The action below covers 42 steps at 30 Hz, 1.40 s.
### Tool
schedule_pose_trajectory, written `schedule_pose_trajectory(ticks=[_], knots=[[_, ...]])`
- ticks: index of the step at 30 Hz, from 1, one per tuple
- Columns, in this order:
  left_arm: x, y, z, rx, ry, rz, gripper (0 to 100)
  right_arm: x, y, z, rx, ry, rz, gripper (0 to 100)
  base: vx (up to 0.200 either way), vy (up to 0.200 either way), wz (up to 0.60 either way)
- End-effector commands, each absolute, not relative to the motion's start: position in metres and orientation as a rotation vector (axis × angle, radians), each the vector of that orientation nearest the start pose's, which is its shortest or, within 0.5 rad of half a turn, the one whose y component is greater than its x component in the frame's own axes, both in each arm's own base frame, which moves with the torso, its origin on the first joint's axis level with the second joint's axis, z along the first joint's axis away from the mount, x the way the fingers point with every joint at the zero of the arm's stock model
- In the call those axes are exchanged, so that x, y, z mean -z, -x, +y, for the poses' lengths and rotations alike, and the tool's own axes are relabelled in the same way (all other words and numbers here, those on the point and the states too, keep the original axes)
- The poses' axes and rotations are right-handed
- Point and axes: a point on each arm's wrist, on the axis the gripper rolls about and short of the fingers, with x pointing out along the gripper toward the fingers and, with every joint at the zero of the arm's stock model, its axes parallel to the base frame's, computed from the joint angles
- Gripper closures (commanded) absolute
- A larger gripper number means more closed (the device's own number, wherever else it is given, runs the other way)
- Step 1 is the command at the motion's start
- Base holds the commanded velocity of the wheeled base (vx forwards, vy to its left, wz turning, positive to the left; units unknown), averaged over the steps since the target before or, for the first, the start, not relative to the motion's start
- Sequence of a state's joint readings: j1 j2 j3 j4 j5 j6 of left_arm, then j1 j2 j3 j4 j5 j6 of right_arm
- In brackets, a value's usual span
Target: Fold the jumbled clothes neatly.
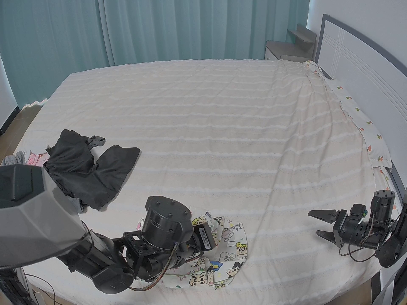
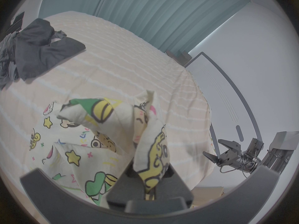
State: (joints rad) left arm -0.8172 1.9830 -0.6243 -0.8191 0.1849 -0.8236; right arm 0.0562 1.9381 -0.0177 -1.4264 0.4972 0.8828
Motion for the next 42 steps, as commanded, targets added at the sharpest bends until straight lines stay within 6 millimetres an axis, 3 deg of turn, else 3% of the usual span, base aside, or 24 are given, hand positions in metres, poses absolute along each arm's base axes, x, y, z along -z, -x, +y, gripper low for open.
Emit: schedule_pose_trajectory(ticks=[1,6,7,18,23,28,31,33,34,35,36,38,42], knots=[[-0.056,-0.222,-0.234,0.365,0.504,0.722,100,-0.039,-0.202,0.022,-0.279,-0.955,0.725,0,0.0,0.0,0.0],[-0.056,-0.221,-0.234,0.366,0.513,0.726,100,-0.039,-0.202,0.022,-0.281,-0.954,0.724,0,0.0,0.0,0.0],[-0.056,-0.22,-0.235,0.37,0.511,0.727,0,-0.039,-0.202,0.022,-0.28,-0.954,0.726,0,0.0,0.0,0.0],[-0.06,-0.219,-0.237,0.373,0.531,0.715,0,-0.039,-0.202,0.022,-0.28,-0.954,0.726,0,0.0,0.0,0.0],[-0.072,-0.218,-0.231,0.355,0.548,0.67,0,-0.039,-0.202,0.022,-0.28,-0.954,0.726,0,0.0,0.0,0.0],[-0.105,-0.219,-0.182,0.29,0.628,0.583,0,-0.039,-0.202,0.022,-0.278,-0.948,0.722,0,0.0,0.0,0.0],[-0.108,-0.209,-0.14,0.265,0.67,0.607,0,-0.04,-0.202,0.022,-0.281,-0.945,0.718,0,0.0,0.0,0.0],[-0.107,-0.206,-0.132,0.267,0.68,0.618,0,-0.04,-0.202,0.023,-0.282,-0.944,0.719,0,0.0,0.0,0.0],[-0.105,-0.196,-0.106,0.262,0.722,0.654,0,-0.04,-0.201,0.024,-0.287,-0.94,0.719,0,0.0,0.0,0.0],[-0.105,-0.192,-0.094,0.26,0.756,0.664,0,-0.041,-0.201,0.025,-0.293,-0.938,0.719,0,0.0,0.0,0.0],[-0.105,-0.192,-0.094,0.26,0.756,0.664,0,-0.041,-0.201,0.025,-0.293,-0.938,0.719,0,0.0,0.0,0.0],[-0.107,-0.179,-0.069,0.251,0.863,0.671,0,-0.043,-0.199,0.032,-0.318,-0.913,0.72,0,0.0,0.0,0.0],[-0.105,-0.163,-0.058,0.268,0.917,0.695,0,-0.038,-0.196,0.056,-0.341,-0.85,0.76,0,0.0,0.0,0.0]])
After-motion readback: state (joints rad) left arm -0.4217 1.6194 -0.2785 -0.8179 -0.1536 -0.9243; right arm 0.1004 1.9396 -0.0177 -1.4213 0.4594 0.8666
